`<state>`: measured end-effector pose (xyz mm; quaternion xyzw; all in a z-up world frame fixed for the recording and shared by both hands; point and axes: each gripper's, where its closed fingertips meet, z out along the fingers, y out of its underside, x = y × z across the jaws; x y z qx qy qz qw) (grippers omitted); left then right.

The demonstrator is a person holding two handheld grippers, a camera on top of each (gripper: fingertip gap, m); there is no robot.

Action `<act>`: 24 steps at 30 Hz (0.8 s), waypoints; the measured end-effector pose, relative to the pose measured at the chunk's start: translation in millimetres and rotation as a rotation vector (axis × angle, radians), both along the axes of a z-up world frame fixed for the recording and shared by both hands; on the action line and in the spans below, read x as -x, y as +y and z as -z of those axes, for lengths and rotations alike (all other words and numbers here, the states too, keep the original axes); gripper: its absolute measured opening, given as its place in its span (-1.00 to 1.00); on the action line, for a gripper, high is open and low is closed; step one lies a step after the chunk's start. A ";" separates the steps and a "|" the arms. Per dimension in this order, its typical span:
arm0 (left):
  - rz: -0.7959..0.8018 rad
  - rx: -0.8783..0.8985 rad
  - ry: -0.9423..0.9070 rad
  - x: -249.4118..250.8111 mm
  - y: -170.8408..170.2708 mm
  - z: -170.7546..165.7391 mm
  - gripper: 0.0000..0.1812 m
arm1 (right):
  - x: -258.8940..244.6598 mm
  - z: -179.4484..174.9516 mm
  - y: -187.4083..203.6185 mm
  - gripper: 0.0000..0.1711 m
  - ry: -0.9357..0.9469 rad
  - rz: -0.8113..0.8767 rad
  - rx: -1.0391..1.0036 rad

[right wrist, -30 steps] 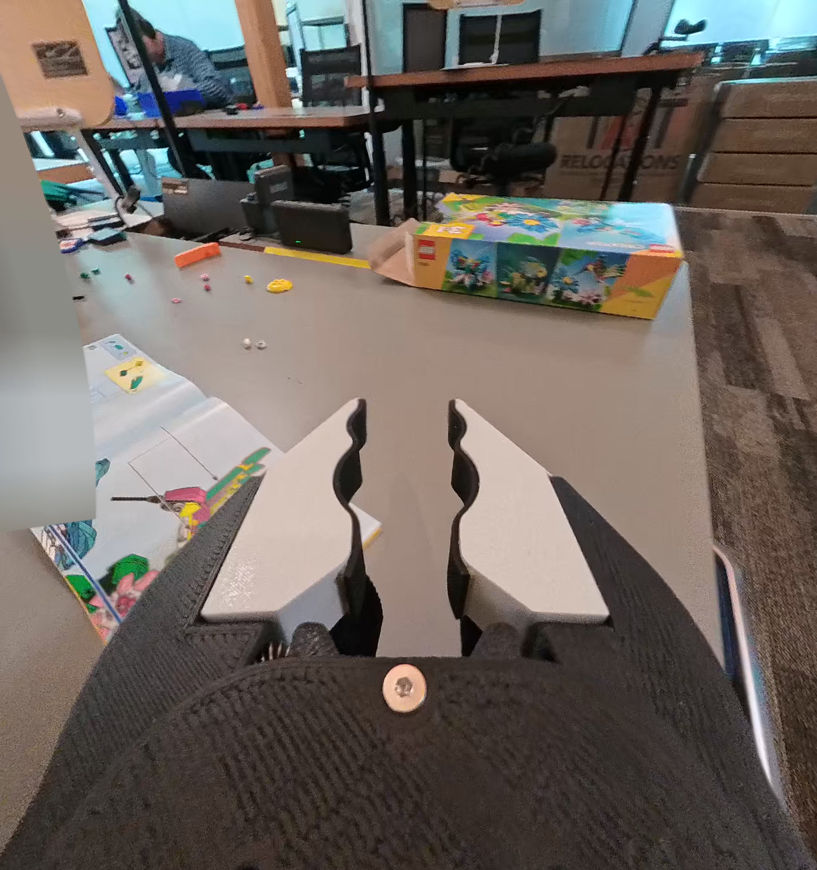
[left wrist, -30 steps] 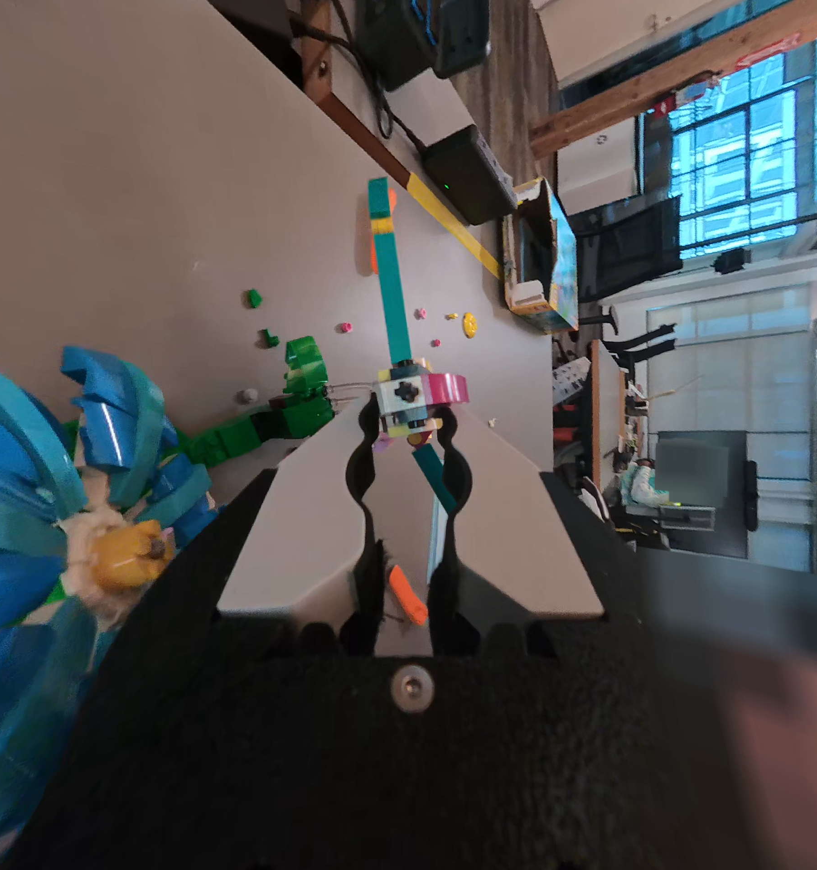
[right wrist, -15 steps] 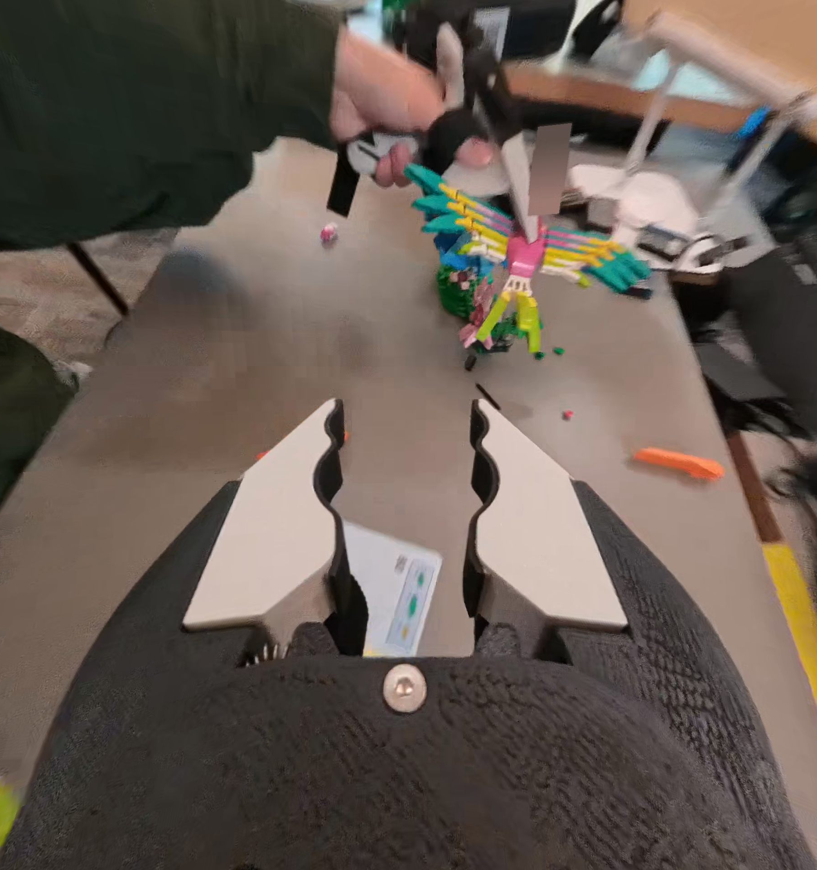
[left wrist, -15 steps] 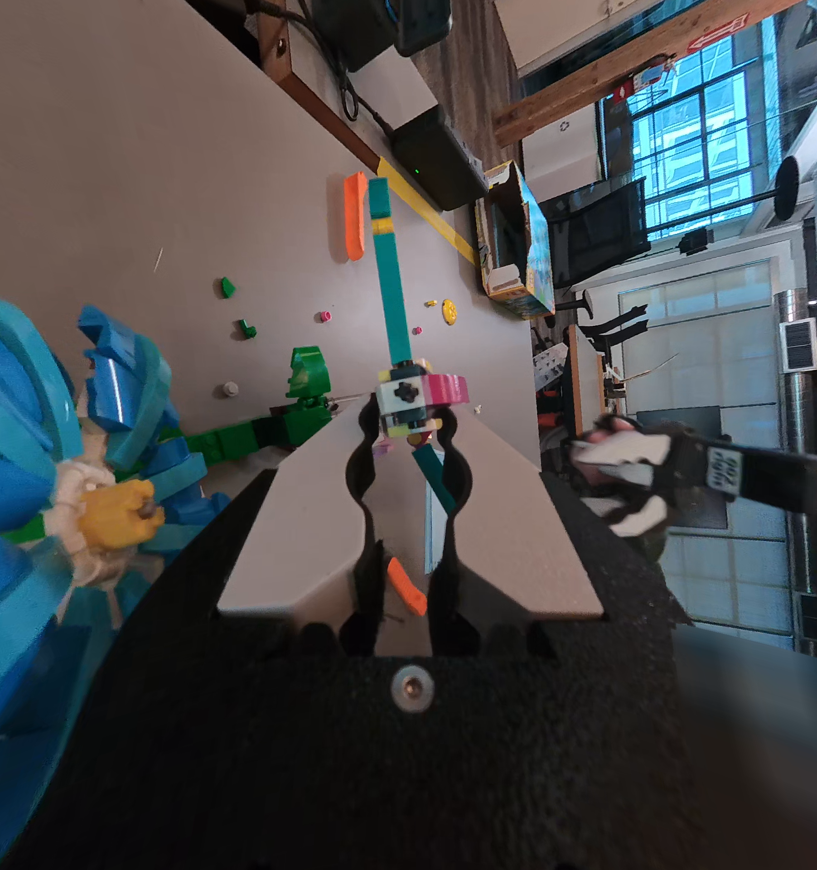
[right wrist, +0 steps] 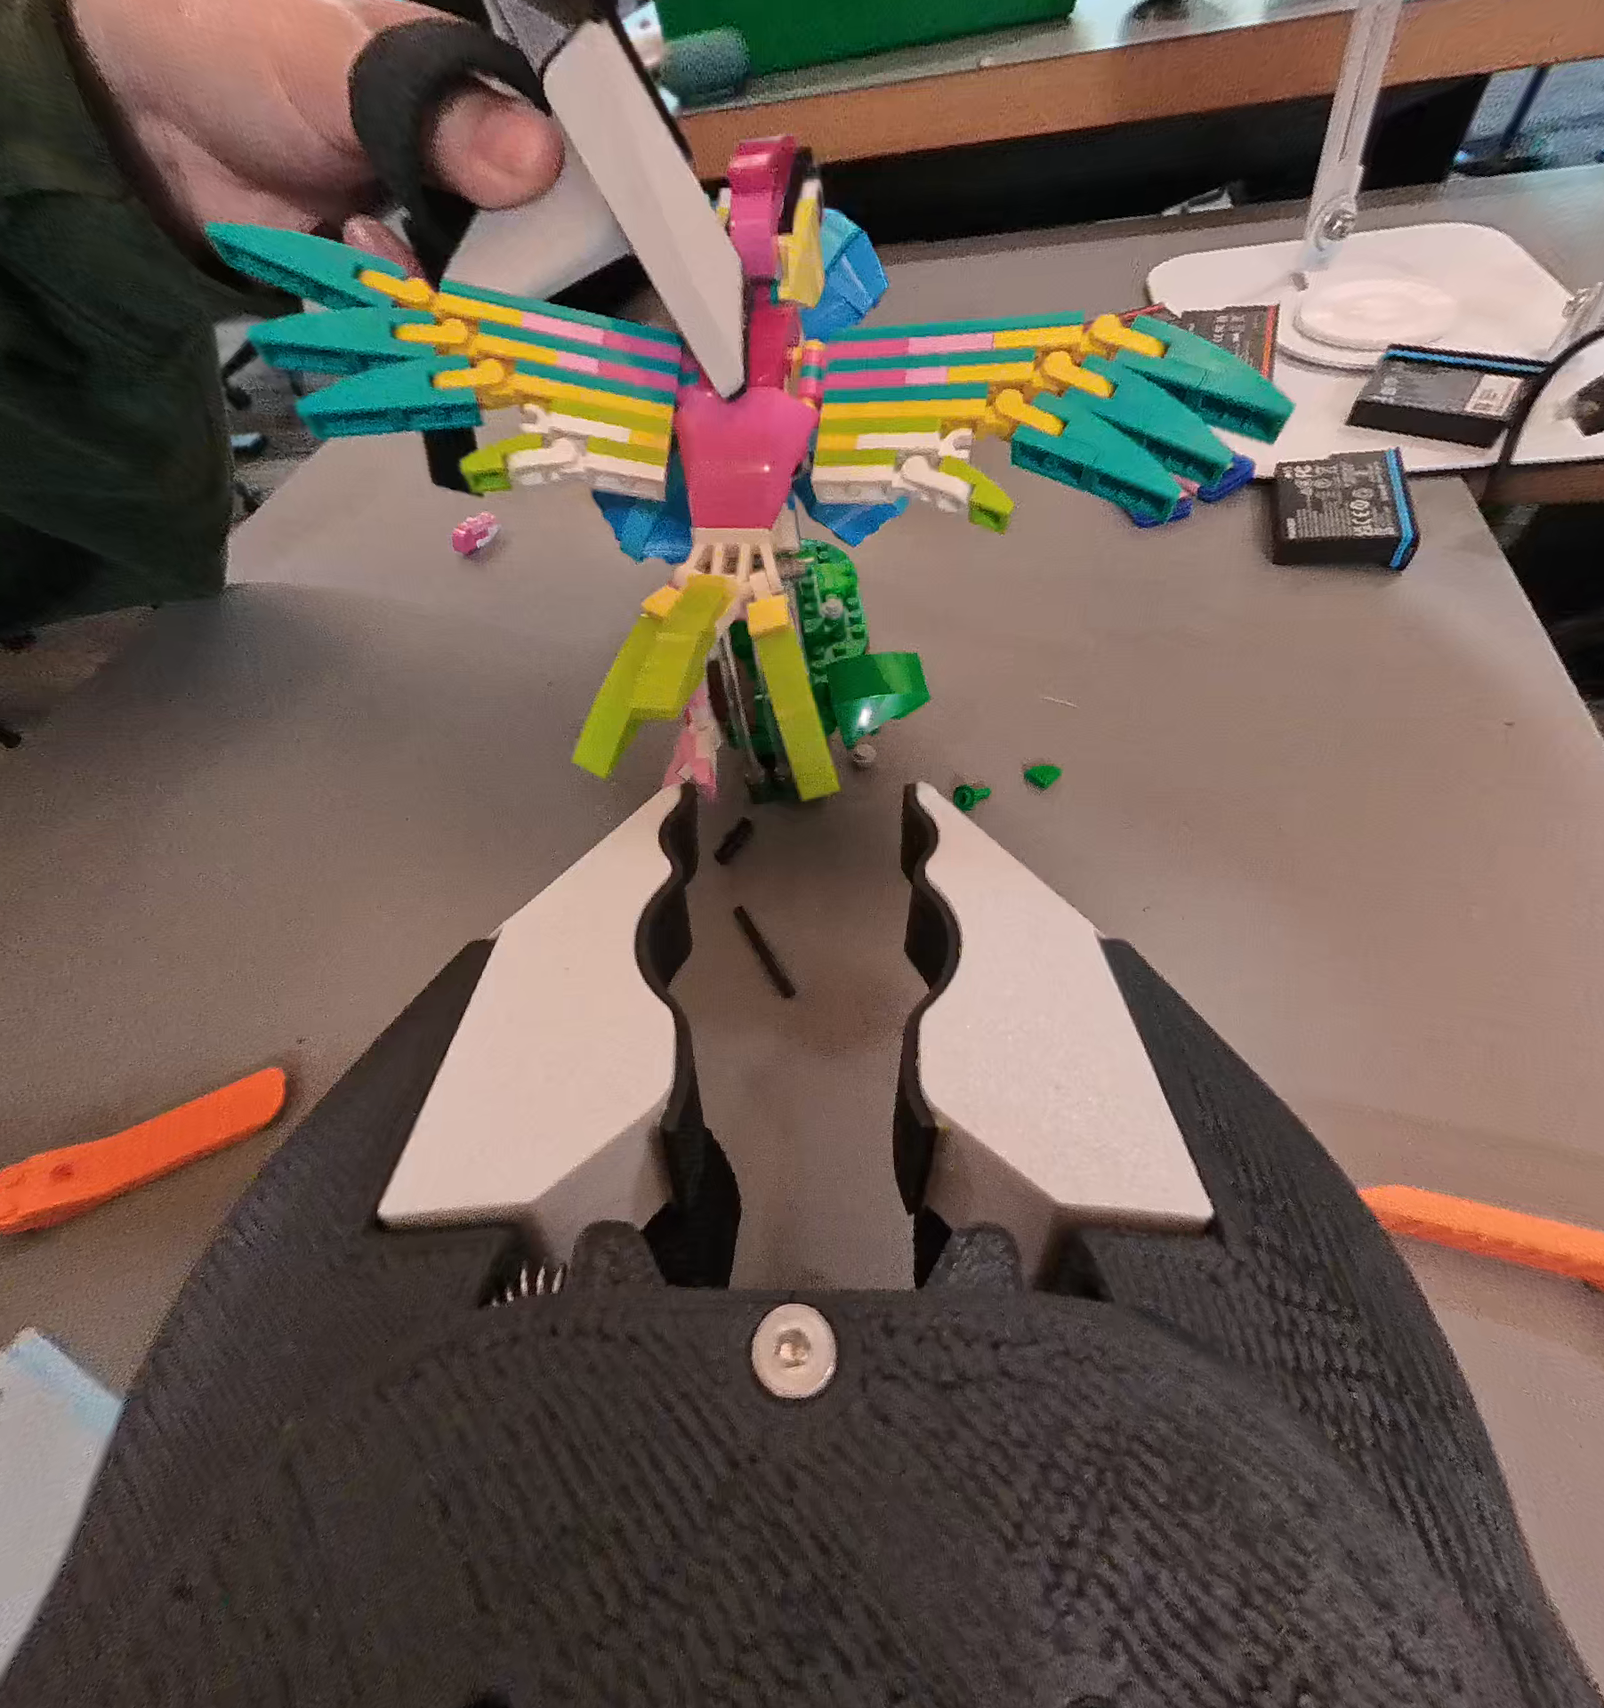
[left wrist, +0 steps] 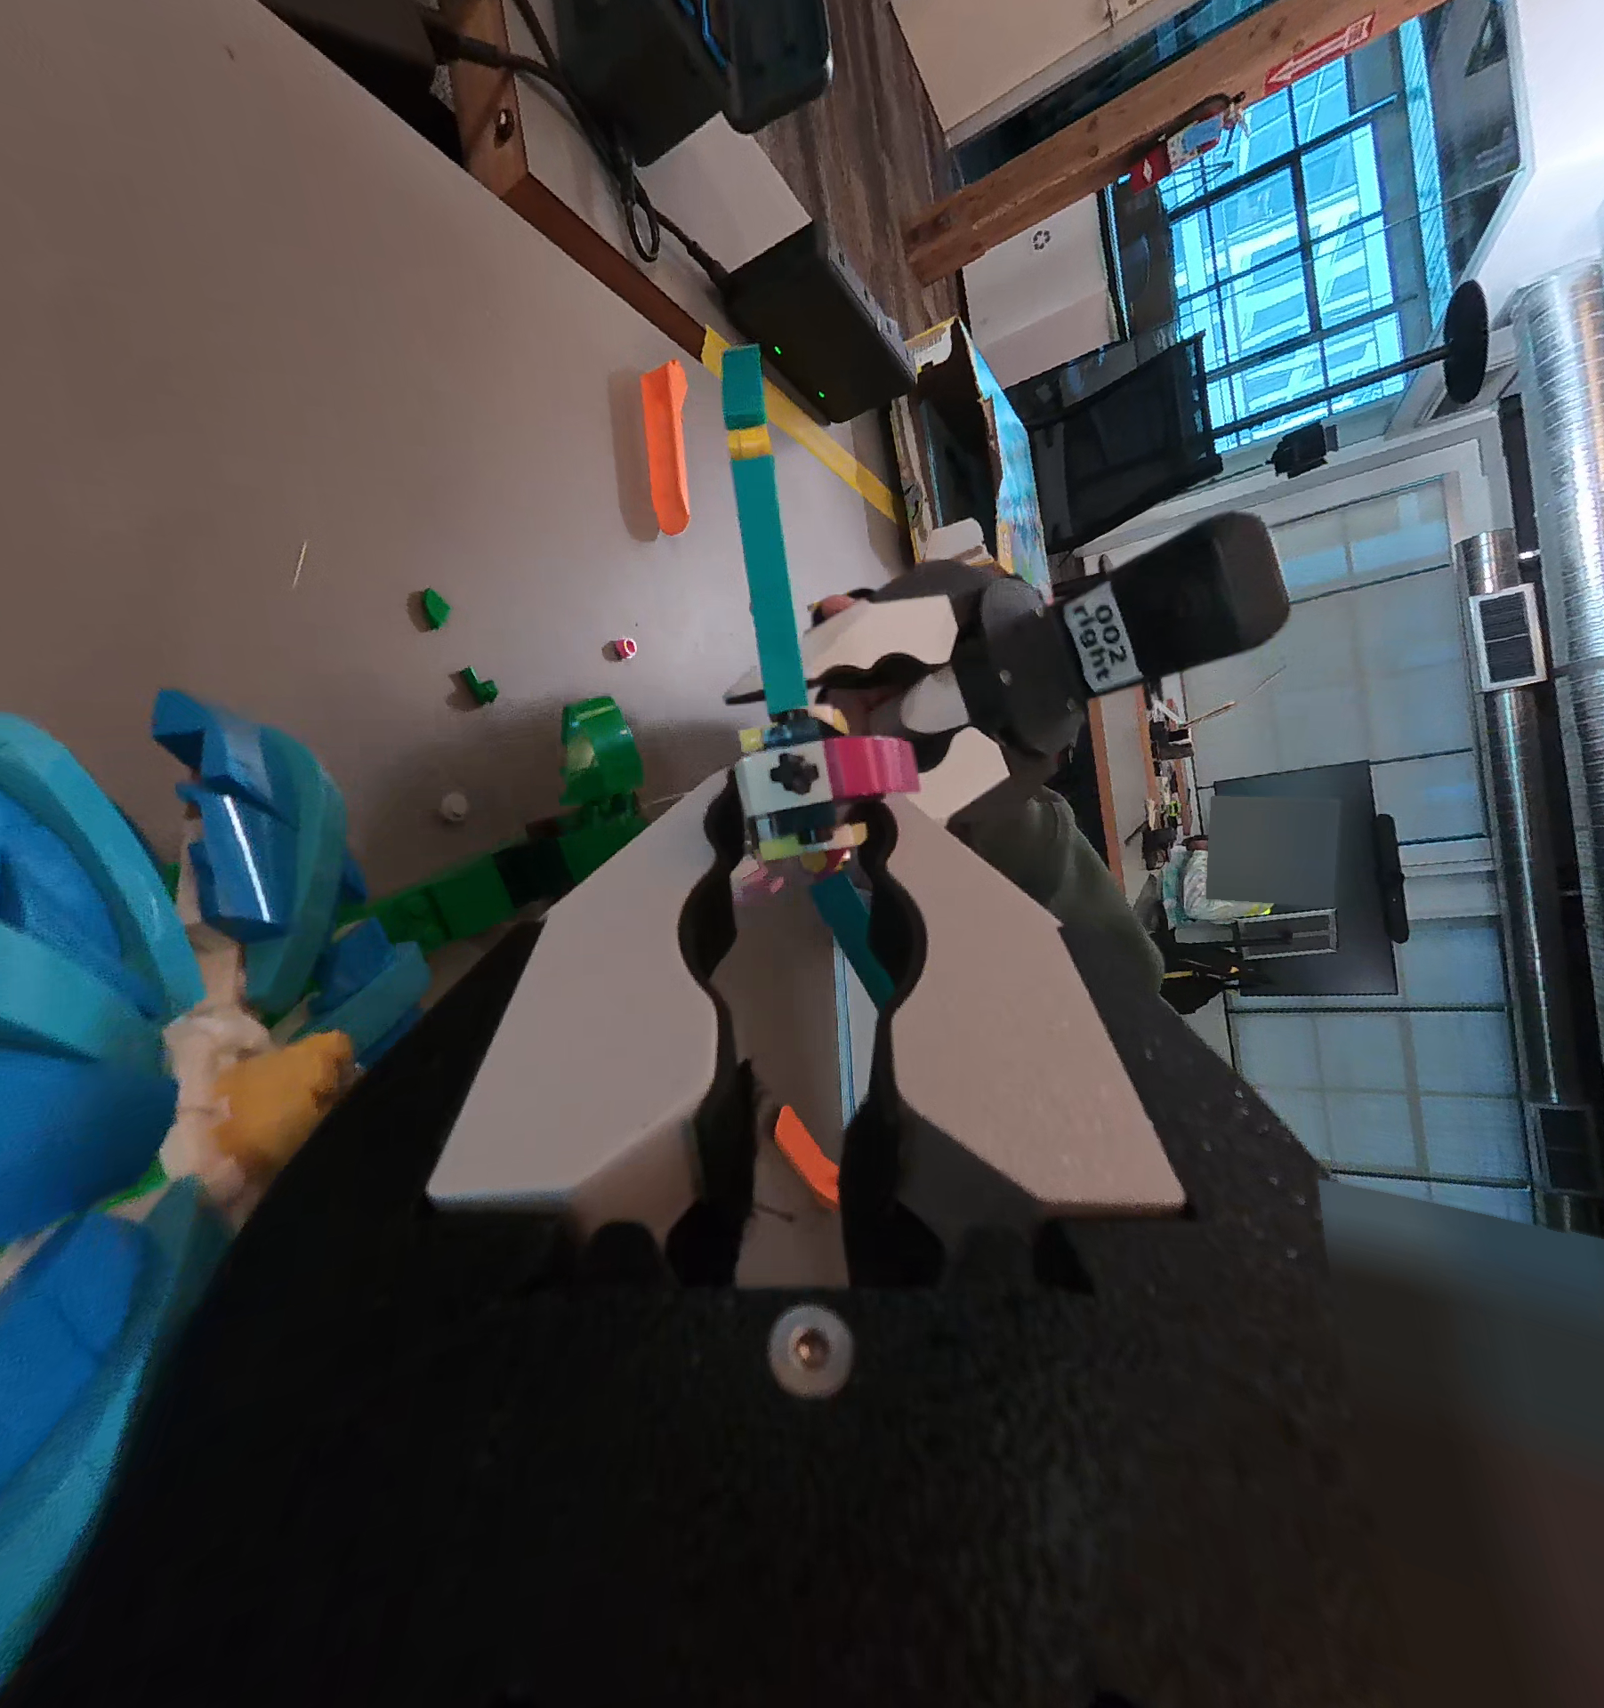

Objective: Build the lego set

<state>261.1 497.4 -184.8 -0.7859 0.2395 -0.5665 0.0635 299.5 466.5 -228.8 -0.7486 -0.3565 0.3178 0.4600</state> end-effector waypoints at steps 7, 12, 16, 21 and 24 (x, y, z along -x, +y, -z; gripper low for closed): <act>0.006 -0.021 0.000 -2.3 -0.6 -0.8 -0.76 | 14.1 13.4 11.3 -0.49 0.064 -0.119 0.043; -0.004 -0.022 -0.004 0.0 -1.1 -1.3 -0.76 | 24.7 -3.3 0.3 -0.57 0.156 -0.206 0.007; -0.012 -0.010 -0.013 1.3 -2.0 -0.9 -0.76 | 30.1 -2.2 -2.0 -0.57 0.184 -0.206 0.036; -0.018 -0.011 -0.023 1.3 -3.3 -0.5 -0.76 | 36.3 -3.3 0.8 -0.66 0.204 -0.187 0.049; -0.025 -0.017 -0.032 3.0 -3.0 -0.9 -0.76 | 37.6 -3.9 1.3 -0.67 0.212 -0.180 0.052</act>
